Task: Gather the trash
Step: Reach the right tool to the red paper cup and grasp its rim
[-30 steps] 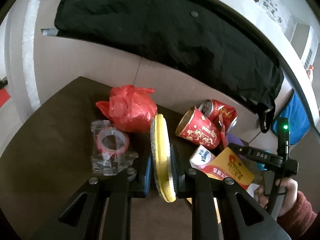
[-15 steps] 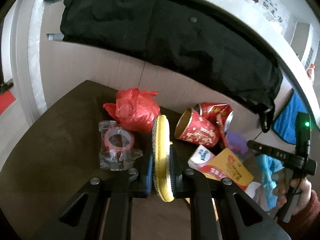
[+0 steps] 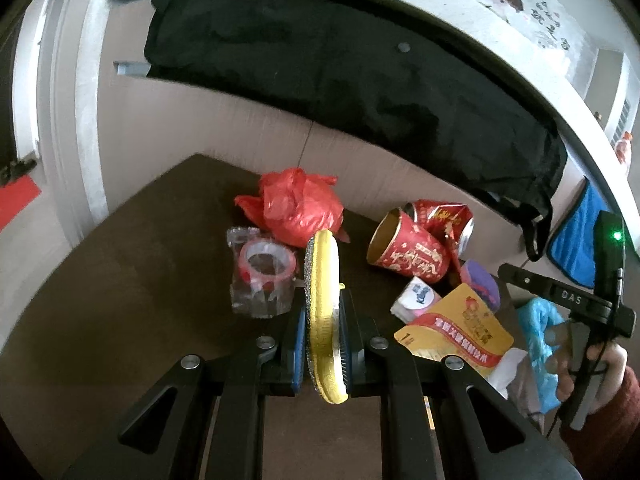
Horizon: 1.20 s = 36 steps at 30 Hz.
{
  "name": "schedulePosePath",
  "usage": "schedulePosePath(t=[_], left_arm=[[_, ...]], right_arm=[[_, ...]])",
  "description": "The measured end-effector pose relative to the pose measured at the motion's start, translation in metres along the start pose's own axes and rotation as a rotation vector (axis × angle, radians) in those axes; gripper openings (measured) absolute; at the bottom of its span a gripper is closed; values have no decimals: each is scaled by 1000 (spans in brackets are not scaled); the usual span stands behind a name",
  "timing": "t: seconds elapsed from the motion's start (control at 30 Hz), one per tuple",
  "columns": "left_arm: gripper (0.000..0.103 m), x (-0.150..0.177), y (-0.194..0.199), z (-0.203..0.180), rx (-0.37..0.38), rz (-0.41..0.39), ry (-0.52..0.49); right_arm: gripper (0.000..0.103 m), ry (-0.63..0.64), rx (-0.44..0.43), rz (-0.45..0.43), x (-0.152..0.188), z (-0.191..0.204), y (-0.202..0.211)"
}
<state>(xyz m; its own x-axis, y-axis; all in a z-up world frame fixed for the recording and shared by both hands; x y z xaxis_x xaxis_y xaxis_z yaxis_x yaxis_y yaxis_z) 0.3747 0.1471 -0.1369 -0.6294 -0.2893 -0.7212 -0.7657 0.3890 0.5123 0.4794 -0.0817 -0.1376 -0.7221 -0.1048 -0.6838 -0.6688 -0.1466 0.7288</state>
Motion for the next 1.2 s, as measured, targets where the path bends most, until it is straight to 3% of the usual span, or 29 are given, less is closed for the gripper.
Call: schedulePosePath(t=[0.2, 0.3, 0.4, 0.53, 0.63, 0.77, 0.9, 1.1, 1.2], left_arm=[[15, -2, -3, 3, 20, -1, 5], [15, -2, -4, 3, 31, 4, -2], [15, -2, -4, 3, 40, 5, -3], [15, -2, -5, 3, 46, 2, 3], [15, -2, -7, 3, 46, 0, 3], [15, -4, -10, 2, 35, -5, -8], [15, -6, -7, 6, 13, -25, -16], [15, -7, 3, 12, 11, -36, 11], [15, -7, 7, 11, 18, -36, 8]], right_arm=[[53, 165, -27, 40, 8, 38, -18], [43, 228, 57, 47, 6, 45, -37], [36, 221, 134, 37, -4, 38, -51], [33, 182, 146, 34, -16, 30, -54], [33, 155, 87, 19, -20, 35, -40], [50, 163, -8, -13, -19, 53, -18], [50, 176, -70, 11, -16, 86, -11], [50, 251, 85, -23, -28, 131, -39], [44, 291, 165, -31, -34, 133, -58]])
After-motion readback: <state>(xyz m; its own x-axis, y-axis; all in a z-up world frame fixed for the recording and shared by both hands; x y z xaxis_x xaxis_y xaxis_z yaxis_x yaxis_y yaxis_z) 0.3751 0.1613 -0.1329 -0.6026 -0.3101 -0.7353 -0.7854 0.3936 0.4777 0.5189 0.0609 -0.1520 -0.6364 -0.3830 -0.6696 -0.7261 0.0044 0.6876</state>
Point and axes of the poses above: each gripper's, at about its wrist camera, not at the fingertips, and y roughly against the way its jaws point, z to its left, x to its underside, the point moved 10 cm from there along -y, roughly the way its jaws point, and after that the axes turned 13 degrees about x, right-handed, at the moved point
